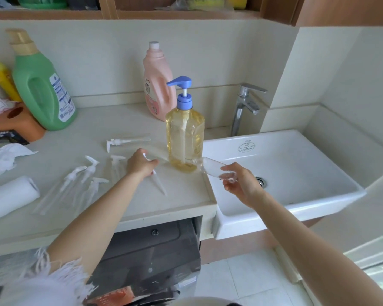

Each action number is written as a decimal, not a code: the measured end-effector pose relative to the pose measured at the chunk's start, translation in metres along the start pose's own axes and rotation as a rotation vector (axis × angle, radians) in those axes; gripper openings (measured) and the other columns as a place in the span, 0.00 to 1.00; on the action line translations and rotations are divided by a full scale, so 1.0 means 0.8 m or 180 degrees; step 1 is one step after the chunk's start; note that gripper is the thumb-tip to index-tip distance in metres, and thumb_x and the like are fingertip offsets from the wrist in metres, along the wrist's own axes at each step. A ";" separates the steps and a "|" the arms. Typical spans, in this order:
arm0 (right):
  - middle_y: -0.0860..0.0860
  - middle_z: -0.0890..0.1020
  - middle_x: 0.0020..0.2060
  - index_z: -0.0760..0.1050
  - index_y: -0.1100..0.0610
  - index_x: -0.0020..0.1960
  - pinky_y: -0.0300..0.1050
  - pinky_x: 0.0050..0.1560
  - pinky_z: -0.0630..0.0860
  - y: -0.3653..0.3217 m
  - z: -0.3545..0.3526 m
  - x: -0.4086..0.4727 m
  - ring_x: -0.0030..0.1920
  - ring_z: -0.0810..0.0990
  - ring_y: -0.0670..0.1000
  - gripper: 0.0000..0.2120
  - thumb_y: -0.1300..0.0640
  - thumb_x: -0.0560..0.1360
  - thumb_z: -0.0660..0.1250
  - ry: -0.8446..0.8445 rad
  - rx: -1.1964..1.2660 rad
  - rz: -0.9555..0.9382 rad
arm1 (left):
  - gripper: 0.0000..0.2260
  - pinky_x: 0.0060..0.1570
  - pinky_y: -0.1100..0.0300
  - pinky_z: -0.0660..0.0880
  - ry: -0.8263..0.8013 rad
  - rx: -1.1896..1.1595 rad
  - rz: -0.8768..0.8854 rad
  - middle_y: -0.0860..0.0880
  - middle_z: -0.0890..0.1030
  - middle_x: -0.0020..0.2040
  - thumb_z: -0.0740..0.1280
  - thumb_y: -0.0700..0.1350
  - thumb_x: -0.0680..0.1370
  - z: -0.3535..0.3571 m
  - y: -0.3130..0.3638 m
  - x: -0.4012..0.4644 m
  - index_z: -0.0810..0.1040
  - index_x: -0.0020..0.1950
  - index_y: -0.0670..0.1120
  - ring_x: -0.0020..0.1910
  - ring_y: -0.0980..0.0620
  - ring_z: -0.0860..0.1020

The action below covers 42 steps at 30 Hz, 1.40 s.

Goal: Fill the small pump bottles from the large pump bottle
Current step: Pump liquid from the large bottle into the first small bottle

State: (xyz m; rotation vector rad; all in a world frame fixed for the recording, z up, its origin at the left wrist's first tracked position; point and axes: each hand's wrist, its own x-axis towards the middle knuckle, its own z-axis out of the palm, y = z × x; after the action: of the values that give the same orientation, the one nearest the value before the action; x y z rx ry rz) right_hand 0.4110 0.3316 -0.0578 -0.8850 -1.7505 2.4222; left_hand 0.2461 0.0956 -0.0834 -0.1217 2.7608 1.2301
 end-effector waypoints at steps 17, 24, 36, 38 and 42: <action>0.55 0.79 0.39 0.76 0.62 0.55 0.38 0.38 0.75 -0.034 0.082 -0.026 0.35 0.73 0.49 0.16 0.58 0.70 0.60 -0.1400 0.0755 0.0112 | 0.32 0.53 0.65 0.74 -0.2125 -0.1452 0.1403 0.57 0.81 0.57 0.77 0.64 0.61 -0.073 0.079 -0.118 0.77 0.59 0.50 0.57 0.59 0.79; 0.48 0.82 0.36 0.79 0.53 0.44 0.42 0.44 0.78 -0.097 0.108 -0.033 0.37 0.80 0.49 0.09 0.62 0.78 0.63 -0.0488 -0.1298 -0.2185 | 0.13 0.53 0.52 0.70 -0.0651 -0.2982 0.1595 0.55 0.82 0.43 0.71 0.54 0.67 -0.094 0.098 -0.097 0.79 0.48 0.51 0.49 0.51 0.75; 0.52 0.85 0.46 0.84 0.61 0.49 0.31 0.52 0.72 -0.178 0.150 0.038 0.49 0.81 0.48 0.09 0.67 0.73 0.66 0.0493 -0.2734 -0.4714 | 0.23 0.49 0.69 0.72 -0.0144 -0.1164 0.1784 0.53 0.84 0.52 0.77 0.54 0.68 -0.111 0.107 -0.040 0.80 0.60 0.49 0.54 0.57 0.80; 0.53 0.85 0.46 0.83 0.62 0.49 0.26 0.52 0.70 -0.175 0.154 0.043 0.48 0.81 0.47 0.09 0.68 0.73 0.66 0.0603 -0.2605 -0.4716 | 0.22 0.47 0.65 0.73 -0.0193 -0.1198 0.1821 0.57 0.84 0.45 0.75 0.59 0.63 -0.113 0.113 -0.035 0.81 0.54 0.51 0.48 0.60 0.81; 0.52 0.85 0.46 0.84 0.62 0.48 0.27 0.53 0.71 -0.174 0.155 0.047 0.48 0.81 0.47 0.09 0.67 0.73 0.66 0.0657 -0.2552 -0.4716 | 0.17 0.46 0.56 0.77 -0.0384 -0.1375 0.1862 0.59 0.84 0.42 0.75 0.60 0.63 -0.112 0.123 -0.026 0.82 0.46 0.54 0.40 0.59 0.80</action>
State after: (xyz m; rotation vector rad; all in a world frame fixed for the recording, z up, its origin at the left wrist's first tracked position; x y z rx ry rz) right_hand 0.2816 0.2886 0.0744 0.2573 -2.0397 0.6884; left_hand 0.2478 0.0955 0.0513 0.7452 2.4517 1.8736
